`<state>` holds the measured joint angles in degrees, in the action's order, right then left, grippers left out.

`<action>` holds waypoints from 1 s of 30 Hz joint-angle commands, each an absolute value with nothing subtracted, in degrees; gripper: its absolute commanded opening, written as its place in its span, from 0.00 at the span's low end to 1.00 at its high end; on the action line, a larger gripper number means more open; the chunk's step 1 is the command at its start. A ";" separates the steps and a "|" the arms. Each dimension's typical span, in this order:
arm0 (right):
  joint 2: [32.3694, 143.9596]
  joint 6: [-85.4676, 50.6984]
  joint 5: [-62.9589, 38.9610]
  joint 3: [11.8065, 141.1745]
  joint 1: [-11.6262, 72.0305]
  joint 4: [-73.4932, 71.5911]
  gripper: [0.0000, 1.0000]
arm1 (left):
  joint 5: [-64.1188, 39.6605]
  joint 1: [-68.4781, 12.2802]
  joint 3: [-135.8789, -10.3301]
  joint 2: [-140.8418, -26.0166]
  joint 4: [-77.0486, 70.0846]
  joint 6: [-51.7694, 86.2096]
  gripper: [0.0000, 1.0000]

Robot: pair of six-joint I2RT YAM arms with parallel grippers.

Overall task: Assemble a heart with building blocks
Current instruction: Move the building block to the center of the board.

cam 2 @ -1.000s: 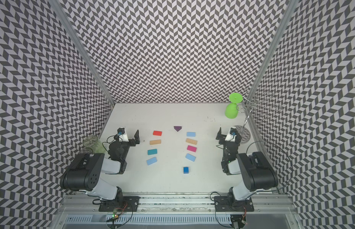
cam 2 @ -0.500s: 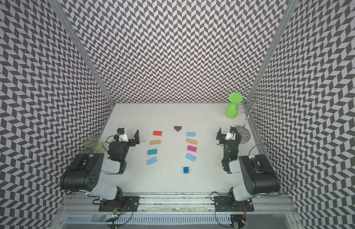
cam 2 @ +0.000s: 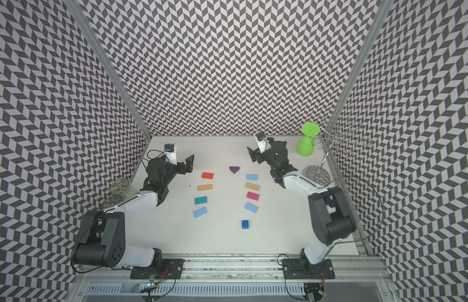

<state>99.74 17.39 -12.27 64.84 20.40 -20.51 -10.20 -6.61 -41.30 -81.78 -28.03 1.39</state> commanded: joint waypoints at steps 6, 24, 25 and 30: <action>118.42 23.68 -15.03 84.50 25.54 1.92 0.87 | -12.93 -12.82 -40.38 -76.92 -11.44 3.09 0.99; 129.90 23.16 -15.20 92.86 28.92 7.91 0.73 | -10.47 -13.89 -34.74 -72.94 -9.13 4.39 0.99; 129.97 23.03 -14.99 92.73 28.92 7.91 0.71 | -10.47 -13.89 -34.75 -73.04 -9.23 4.39 0.99; 130.03 22.37 -13.62 92.21 28.92 8.24 0.65 | -10.47 -13.89 -34.89 -73.98 -9.76 4.31 0.99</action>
<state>129.19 22.87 -14.50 92.25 28.71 8.75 -11.07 -13.74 -35.24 -73.67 -9.32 4.16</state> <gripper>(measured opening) 0.653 0.990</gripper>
